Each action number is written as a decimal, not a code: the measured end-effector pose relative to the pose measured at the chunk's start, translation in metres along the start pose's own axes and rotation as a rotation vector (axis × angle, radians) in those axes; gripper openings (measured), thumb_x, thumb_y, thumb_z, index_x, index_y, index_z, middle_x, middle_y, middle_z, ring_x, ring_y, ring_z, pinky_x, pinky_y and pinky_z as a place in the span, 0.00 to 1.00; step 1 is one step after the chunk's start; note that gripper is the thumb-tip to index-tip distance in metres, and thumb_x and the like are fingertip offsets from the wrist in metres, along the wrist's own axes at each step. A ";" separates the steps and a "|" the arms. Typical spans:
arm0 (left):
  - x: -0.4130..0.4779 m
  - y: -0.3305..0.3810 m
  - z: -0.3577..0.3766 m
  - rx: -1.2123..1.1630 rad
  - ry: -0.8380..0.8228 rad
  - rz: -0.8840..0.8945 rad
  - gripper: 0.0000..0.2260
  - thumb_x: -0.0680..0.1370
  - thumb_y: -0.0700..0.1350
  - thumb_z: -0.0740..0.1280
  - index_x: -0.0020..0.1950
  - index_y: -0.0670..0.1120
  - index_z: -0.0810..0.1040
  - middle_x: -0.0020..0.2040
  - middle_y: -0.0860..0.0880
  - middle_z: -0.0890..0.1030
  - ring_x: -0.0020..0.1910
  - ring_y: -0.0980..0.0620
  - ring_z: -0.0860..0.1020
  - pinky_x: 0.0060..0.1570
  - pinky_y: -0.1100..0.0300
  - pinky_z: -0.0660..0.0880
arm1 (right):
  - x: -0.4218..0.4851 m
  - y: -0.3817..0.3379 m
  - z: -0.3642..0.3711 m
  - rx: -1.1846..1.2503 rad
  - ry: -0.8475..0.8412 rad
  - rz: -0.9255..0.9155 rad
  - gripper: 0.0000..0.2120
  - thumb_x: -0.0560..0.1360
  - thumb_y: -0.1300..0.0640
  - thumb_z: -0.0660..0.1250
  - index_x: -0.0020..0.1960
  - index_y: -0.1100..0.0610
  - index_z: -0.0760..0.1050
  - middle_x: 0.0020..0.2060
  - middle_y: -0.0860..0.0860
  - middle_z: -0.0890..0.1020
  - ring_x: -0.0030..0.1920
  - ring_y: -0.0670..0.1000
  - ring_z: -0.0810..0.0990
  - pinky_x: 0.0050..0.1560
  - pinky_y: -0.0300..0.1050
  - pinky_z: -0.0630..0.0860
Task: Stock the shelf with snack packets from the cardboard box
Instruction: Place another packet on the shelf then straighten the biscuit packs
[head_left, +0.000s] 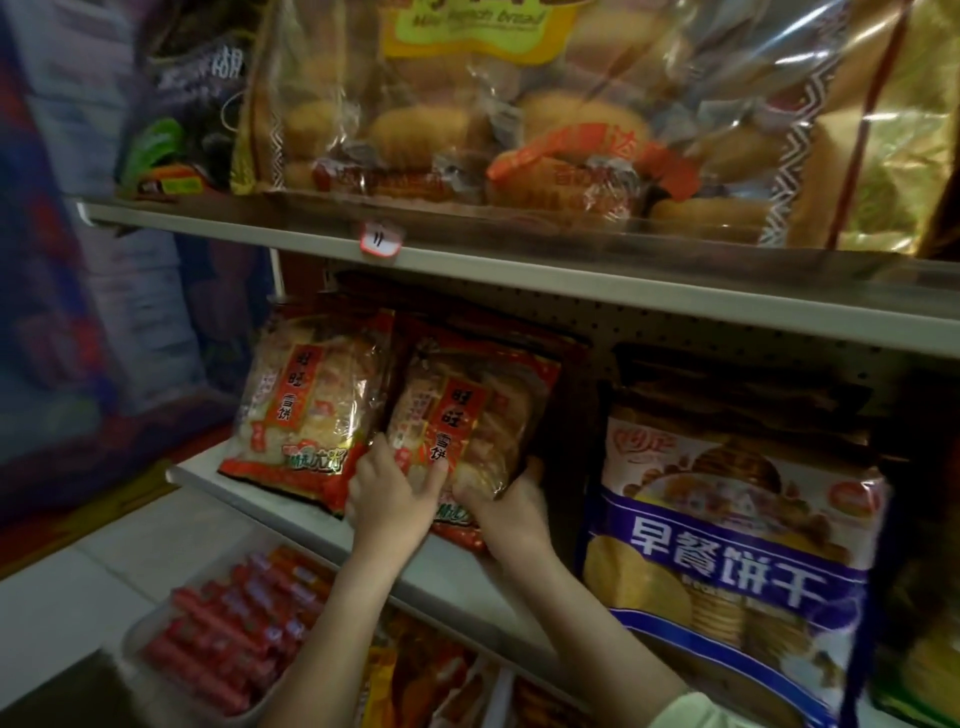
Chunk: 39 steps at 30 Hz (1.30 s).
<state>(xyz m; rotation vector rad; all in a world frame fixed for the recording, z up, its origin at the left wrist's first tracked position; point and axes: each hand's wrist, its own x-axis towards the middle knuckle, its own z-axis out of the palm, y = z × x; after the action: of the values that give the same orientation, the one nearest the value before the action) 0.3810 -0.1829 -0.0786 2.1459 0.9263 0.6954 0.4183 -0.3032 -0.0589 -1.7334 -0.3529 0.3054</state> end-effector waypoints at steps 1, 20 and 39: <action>-0.001 -0.001 0.000 0.023 -0.005 0.003 0.39 0.75 0.64 0.61 0.77 0.46 0.50 0.73 0.42 0.60 0.71 0.40 0.59 0.69 0.44 0.59 | 0.002 -0.001 0.000 0.024 0.012 0.014 0.28 0.74 0.58 0.71 0.66 0.51 0.58 0.55 0.49 0.74 0.42 0.41 0.74 0.30 0.26 0.71; 0.004 -0.014 0.007 -0.053 -0.116 0.060 0.30 0.75 0.62 0.62 0.69 0.44 0.65 0.63 0.42 0.72 0.64 0.40 0.69 0.63 0.44 0.67 | 0.009 0.007 -0.010 -0.328 0.084 0.022 0.47 0.72 0.54 0.72 0.77 0.55 0.41 0.67 0.57 0.72 0.65 0.57 0.74 0.60 0.49 0.73; 0.055 0.016 0.003 -0.620 -0.222 -0.152 0.47 0.60 0.81 0.54 0.69 0.52 0.72 0.63 0.45 0.78 0.61 0.43 0.76 0.65 0.45 0.70 | 0.046 -0.007 0.003 0.267 0.139 0.242 0.55 0.56 0.34 0.77 0.75 0.48 0.56 0.70 0.54 0.70 0.64 0.60 0.74 0.66 0.57 0.71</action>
<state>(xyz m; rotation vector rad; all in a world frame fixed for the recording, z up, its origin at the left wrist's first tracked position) 0.4229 -0.1498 -0.0572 1.5482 0.6382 0.5609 0.4585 -0.2809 -0.0533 -1.5237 0.0016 0.3868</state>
